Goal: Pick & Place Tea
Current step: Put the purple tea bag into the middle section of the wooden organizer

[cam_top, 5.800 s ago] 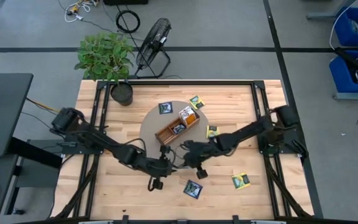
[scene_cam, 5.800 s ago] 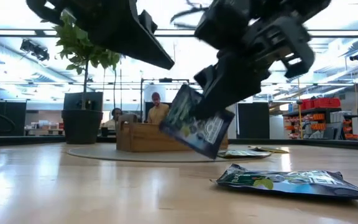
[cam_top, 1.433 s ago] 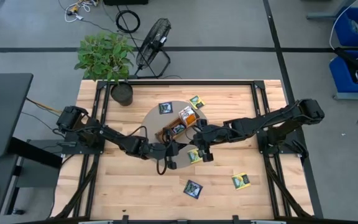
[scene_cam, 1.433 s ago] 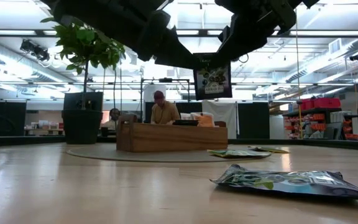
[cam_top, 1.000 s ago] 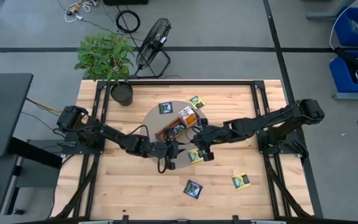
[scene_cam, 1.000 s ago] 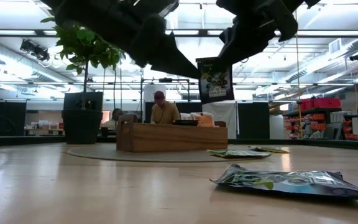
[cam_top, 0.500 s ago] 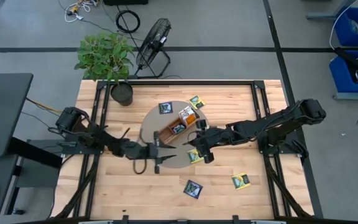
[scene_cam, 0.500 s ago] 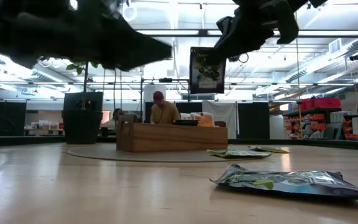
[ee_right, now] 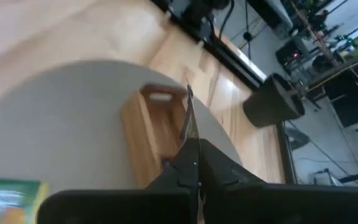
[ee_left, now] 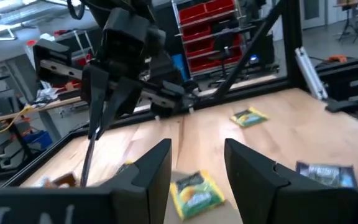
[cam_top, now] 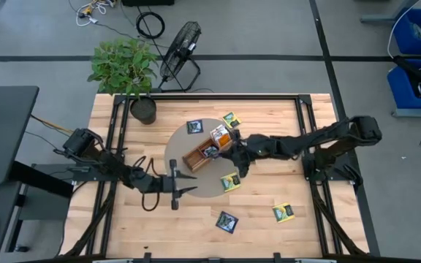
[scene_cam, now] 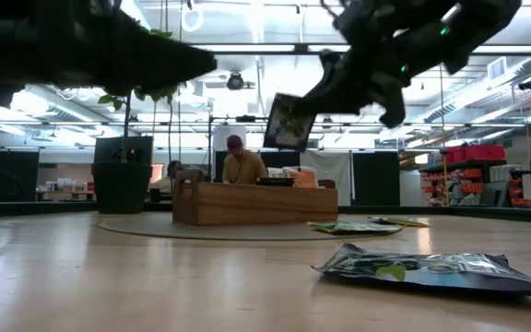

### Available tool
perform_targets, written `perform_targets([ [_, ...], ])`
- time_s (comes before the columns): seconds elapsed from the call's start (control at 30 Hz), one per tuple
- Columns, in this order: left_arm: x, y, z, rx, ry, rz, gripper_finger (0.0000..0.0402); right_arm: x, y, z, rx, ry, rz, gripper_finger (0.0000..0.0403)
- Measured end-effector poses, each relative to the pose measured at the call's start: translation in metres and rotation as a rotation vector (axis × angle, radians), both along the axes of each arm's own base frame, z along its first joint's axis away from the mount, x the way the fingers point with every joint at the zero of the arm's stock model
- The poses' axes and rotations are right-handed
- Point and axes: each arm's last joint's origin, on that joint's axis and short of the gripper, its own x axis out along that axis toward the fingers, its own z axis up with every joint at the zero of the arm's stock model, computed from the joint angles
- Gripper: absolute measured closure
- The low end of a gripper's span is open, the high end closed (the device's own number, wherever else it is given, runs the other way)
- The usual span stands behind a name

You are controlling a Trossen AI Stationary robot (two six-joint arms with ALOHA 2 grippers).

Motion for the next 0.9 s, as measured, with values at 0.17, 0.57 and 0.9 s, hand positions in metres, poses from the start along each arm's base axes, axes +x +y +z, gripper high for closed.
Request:
perform_targets([
  [0.17, -0.018, 0.010, -0.003, -0.017, -0.058, 0.002, 0.0248, 0.004, -0.024, -0.007, -0.027, 0.006, 0.046, 0.0403],
  [0.57, -0.033, 0.019, -0.008, -0.002, -0.035, 0.031, 0.0248, 0.017, -0.035, -0.029, -0.066, -0.003, 0.120, 0.0403],
  [0.9, -0.066, 0.026, 0.027, -0.020, -0.171, 0.075, 0.0248, 0.027, -0.045, -0.043, -0.068, 0.035, 0.092, 0.0403],
])
